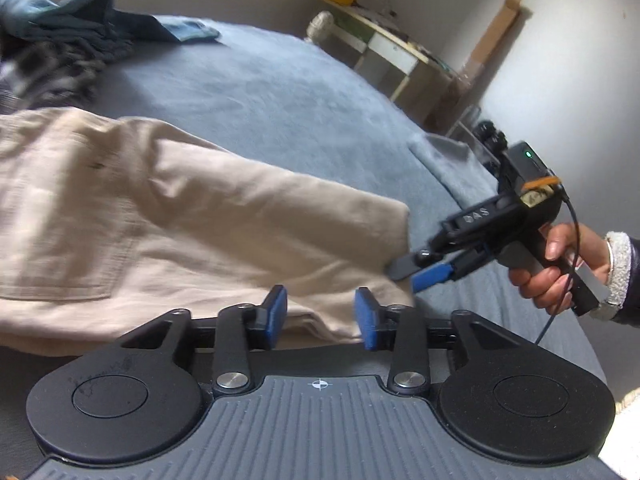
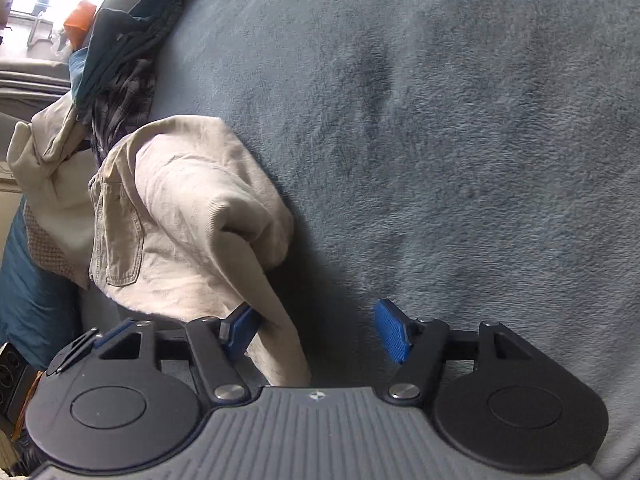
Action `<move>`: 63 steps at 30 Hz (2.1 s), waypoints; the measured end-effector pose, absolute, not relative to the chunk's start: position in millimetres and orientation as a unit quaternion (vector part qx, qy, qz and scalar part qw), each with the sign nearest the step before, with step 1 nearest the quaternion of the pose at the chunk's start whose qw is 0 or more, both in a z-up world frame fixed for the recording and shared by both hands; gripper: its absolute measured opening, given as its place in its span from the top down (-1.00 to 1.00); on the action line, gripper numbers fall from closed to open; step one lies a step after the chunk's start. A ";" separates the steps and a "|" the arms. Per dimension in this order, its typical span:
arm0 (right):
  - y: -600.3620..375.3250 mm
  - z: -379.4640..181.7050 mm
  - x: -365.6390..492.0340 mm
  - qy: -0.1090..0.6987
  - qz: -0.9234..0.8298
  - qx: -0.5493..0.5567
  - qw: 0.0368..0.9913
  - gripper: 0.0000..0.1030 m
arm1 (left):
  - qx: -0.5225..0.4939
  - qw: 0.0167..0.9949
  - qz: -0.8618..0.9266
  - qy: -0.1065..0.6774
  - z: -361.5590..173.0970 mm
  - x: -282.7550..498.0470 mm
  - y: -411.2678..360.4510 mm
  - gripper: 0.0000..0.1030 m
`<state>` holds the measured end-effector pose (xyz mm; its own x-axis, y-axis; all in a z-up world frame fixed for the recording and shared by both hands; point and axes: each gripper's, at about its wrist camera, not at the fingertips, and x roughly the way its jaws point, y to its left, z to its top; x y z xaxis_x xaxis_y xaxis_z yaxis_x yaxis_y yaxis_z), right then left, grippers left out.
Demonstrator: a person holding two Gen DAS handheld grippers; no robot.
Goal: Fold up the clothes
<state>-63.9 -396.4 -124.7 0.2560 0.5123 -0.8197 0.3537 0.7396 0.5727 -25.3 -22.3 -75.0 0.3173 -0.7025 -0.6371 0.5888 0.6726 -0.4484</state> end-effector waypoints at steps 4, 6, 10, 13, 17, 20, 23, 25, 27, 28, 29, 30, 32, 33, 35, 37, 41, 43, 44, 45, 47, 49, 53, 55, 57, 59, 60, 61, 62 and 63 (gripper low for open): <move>-399.6 -88.2 -60.5 0.591 0.052 0.290 0.751 -0.40 | -0.084 0.848 -0.321 0.413 -66.3 -21.6 29.6 0.10; -401.0 -64.1 -57.2 0.566 0.038 0.244 0.786 -0.44 | -0.094 0.871 -0.271 0.399 -62.8 -15.7 55.0 0.03; -384.4 -22.5 -49.6 0.490 0.040 0.167 0.855 -0.44 | -0.132 0.894 -0.173 0.391 -63.9 -1.7 95.4 -0.04; -336.6 -10.5 -37.9 0.452 0.101 0.110 0.879 -0.44 | -0.156 0.898 -0.117 0.395 -69.4 6.8 114.5 -0.05; -246.7 -19.6 -31.7 0.421 0.216 -0.002 0.881 -0.49 | -0.195 0.893 -0.074 0.399 -76.3 11.9 132.6 -0.05; -180.4 -34.0 -33.6 0.391 0.299 -0.092 0.866 -0.56 | -0.213 0.891 -0.060 0.397 -79.0 10.8 142.7 -0.05; -126.2 -59.9 -47.7 0.361 0.347 -0.176 0.847 -0.55 | -0.205 0.892 -0.066 0.398 -80.8 5.8 140.1 -0.05; -114.1 -77.2 -48.6 0.363 0.331 -0.203 0.847 -0.46 | -0.195 0.893 -0.074 0.399 -82.8 3.4 136.1 -0.05; -106.4 -94.3 -44.5 0.373 0.309 -0.226 0.845 -0.14 | -0.188 0.894 -0.082 0.399 -85.2 1.9 133.1 -0.05; -106.1 -99.9 -40.1 0.380 0.297 -0.231 0.845 0.08 | -0.186 0.894 -0.085 0.398 -86.3 1.6 132.2 -0.05; -109.0 -100.6 -36.5 0.385 0.291 -0.221 0.848 0.31 | -0.184 0.895 -0.088 0.398 -87.5 1.2 131.2 -0.05; -114.2 -97.4 -34.0 0.388 0.291 -0.198 0.852 0.43 | -0.184 0.895 -0.090 0.396 -88.3 1.3 130.9 -0.05; -123.5 -90.1 -29.6 0.391 0.290 -0.158 0.859 0.77 | -0.185 0.896 -0.094 0.392 -89.6 2.1 131.1 -0.05; -126.1 -84.4 -28.4 0.388 0.288 -0.148 0.863 0.83 | -0.186 0.897 -0.095 0.391 -90.0 2.8 131.6 -0.05; -133.7 -72.1 -24.1 0.384 0.282 -0.120 0.871 0.89 | -0.191 0.896 -0.100 0.387 -90.3 3.4 133.0 -0.05; -144.5 -62.0 -16.6 0.377 0.268 -0.089 0.882 0.92 | -0.193 0.895 -0.105 0.389 -91.2 4.2 133.3 -0.05; -163.5 -48.2 0.2 0.357 0.234 -0.062 0.902 0.96 | -0.190 0.893 -0.123 0.389 -91.5 2.9 129.5 -0.20; -175.4 -41.0 13.6 0.347 0.215 -0.048 0.912 0.97 | -0.183 0.894 -0.131 0.386 -89.5 1.1 124.7 -0.21; -182.6 -37.3 21.1 0.340 0.200 -0.041 0.918 1.00 | -0.176 0.896 -0.135 0.384 -88.3 0.2 122.5 -0.21; -191.2 -33.6 29.2 0.330 0.177 -0.035 0.926 1.00 | -0.168 0.898 -0.139 0.382 -87.0 -0.6 120.3 -0.21; -216.2 -25.5 46.4 0.318 0.133 -0.004 0.939 1.00 | -0.167 0.898 -0.149 0.380 -86.0 -0.7 118.6 -0.21; -251.5 -23.8 62.9 0.325 0.082 0.048 0.941 1.00 | -0.169 0.896 -0.154 0.381 -86.0 -0.9 117.4 -0.21; -286.2 -35.8 62.8 0.351 0.070 0.119 0.926 1.00 | -0.169 0.891 -0.156 0.392 -92.2 2.7 114.7 -0.22; -266.8 -42.6 50.6 0.359 0.124 0.096 0.920 0.97 | -0.173 0.888 -0.153 0.397 -95.4 4.5 113.7 -0.22; -233.0 -47.9 37.2 0.363 0.183 0.037 0.913 0.95 | -0.178 0.888 -0.149 0.397 -96.8 5.0 113.3 -0.22; -197.0 -52.5 20.7 0.359 0.242 -0.028 0.901 0.79 | -0.178 0.888 -0.149 0.397 -96.4 4.9 113.0 -0.22; -178.5 -54.8 11.8 0.356 0.272 -0.060 0.892 0.65 | -0.177 0.888 -0.149 0.397 -96.1 4.4 113.3 -0.22; -162.3 -57.0 3.2 0.350 0.298 -0.091 0.884 0.20 | -0.177 0.888 -0.149 0.396 -95.8 3.7 113.7 -0.22; -148.9 -59.1 -5.6 0.337 0.317 -0.119 0.878 -0.18 | -0.178 0.888 -0.149 0.396 -95.4 3.2 114.1 -0.22; -136.0 -60.8 -15.0 0.322 0.333 -0.147 0.874 -0.26 | -0.179 0.888 -0.150 0.397 -95.3 2.9 114.5 -0.22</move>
